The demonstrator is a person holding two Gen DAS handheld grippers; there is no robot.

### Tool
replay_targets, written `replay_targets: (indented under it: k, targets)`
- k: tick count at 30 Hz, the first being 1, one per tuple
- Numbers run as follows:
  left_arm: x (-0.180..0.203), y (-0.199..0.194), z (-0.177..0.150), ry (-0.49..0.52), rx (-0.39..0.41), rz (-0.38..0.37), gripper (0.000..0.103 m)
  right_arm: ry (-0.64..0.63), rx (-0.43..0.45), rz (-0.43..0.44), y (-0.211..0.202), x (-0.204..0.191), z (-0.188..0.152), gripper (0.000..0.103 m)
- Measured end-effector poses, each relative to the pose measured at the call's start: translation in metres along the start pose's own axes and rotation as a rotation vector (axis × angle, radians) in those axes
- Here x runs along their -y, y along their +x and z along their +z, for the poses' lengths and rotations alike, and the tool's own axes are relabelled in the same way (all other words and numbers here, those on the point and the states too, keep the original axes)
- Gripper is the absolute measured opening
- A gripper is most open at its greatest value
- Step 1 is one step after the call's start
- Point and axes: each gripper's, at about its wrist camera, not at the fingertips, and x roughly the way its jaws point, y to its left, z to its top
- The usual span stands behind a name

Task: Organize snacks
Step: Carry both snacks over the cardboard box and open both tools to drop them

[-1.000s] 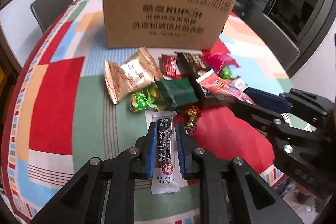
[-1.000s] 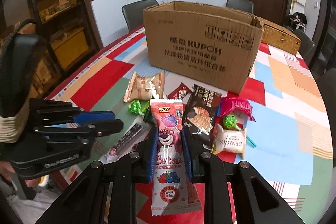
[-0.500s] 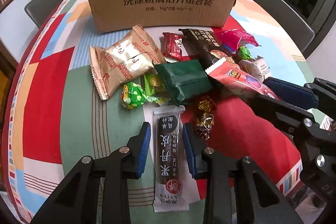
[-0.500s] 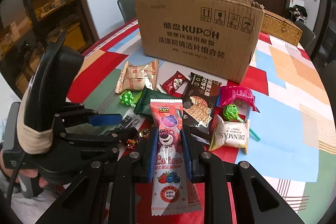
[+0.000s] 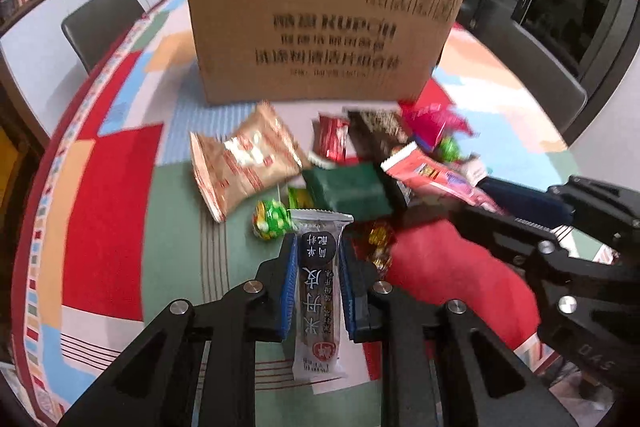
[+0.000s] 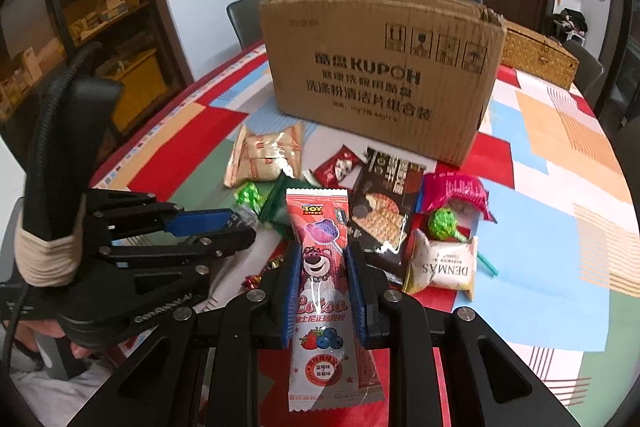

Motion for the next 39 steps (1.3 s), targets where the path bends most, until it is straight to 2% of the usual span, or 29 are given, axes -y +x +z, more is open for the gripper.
replay_targets:
  k: [8, 19, 31, 39]
  targets:
    - [0.001, -0.04, 0.025, 0.008, 0.137, -0.02, 0.021, 0.001, 0.081, -0.014, -0.024, 0.001, 0.019, 0.023]
    - [0.001, -0.071, 0.07, 0.036, 0.294, -0.021, 0.021, -0.002, 0.225, -0.064, -0.051, 0.013, 0.063, 0.023]
    - [0.001, -0.098, 0.136, 0.095, 0.46, 0.001, 0.021, 0.011, 0.362, -0.103, -0.069, 0.028, 0.12, 0.023]
    - [-0.004, -0.084, 0.189, 0.111, 0.467, 0.002, 0.021, 0.039, 0.378, -0.092, -0.055, 0.05, 0.164, 0.023]
